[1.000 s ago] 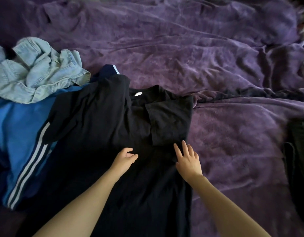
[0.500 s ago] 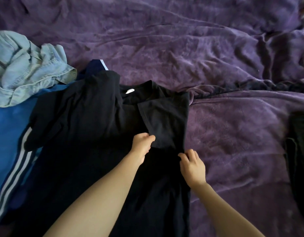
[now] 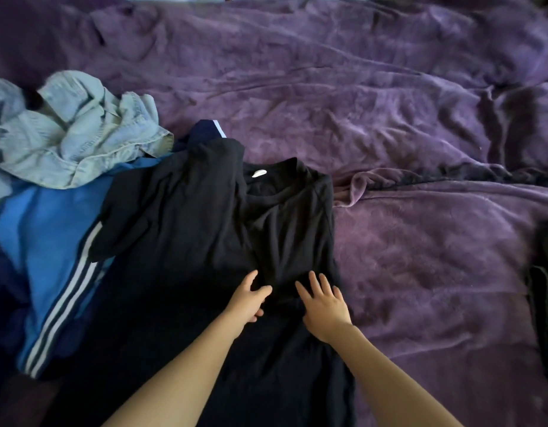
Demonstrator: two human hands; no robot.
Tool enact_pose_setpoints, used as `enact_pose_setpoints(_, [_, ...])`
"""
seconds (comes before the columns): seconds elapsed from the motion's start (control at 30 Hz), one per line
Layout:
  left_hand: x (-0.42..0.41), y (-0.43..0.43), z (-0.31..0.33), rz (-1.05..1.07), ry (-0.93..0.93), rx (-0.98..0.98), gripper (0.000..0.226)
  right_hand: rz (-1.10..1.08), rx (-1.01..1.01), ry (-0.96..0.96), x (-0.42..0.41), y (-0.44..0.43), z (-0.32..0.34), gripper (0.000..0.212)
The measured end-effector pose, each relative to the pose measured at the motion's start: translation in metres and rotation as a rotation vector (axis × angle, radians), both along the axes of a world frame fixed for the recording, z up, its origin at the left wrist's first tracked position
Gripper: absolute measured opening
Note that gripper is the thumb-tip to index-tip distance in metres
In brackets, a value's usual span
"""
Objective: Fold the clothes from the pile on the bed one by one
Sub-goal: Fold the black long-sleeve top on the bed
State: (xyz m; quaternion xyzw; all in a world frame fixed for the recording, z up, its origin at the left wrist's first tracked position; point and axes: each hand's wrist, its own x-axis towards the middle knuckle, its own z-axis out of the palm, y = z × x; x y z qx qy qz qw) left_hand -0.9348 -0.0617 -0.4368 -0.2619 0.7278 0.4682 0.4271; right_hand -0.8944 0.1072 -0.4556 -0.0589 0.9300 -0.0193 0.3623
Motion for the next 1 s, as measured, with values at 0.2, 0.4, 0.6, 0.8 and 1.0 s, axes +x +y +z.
enact_pose_setpoints(0.2, [-0.023, -0.036, 0.001, 0.157, 0.074, 0.036, 0.05, -0.007, -0.081, 0.203, -0.025, -0.04, 0.006, 0.066])
enact_pose_setpoints(0.4, [-0.03, -0.077, 0.007, 0.34, 0.25, -0.021, 0.026, -0.127, -0.151, 0.267, -0.043, -0.084, -0.004, 0.069])
enact_pose_setpoints(0.6, [-0.067, -0.168, 0.018, 0.803, 0.475, -0.534, 0.025, -0.198, -0.006, 0.267, -0.063, -0.082, -0.012, 0.045])
enact_pose_setpoints(0.8, [-0.092, -0.208, 0.02, 1.144, 0.274, -0.14, 0.041, -0.623, -0.397, 0.446, -0.065, -0.086, -0.002, 0.019])
enact_pose_setpoints(1.0, [-0.098, -0.222, 0.027, 1.023, 0.106, -0.013, 0.058, -0.366, -0.373, 0.056, -0.047, -0.083, -0.002, 0.045])
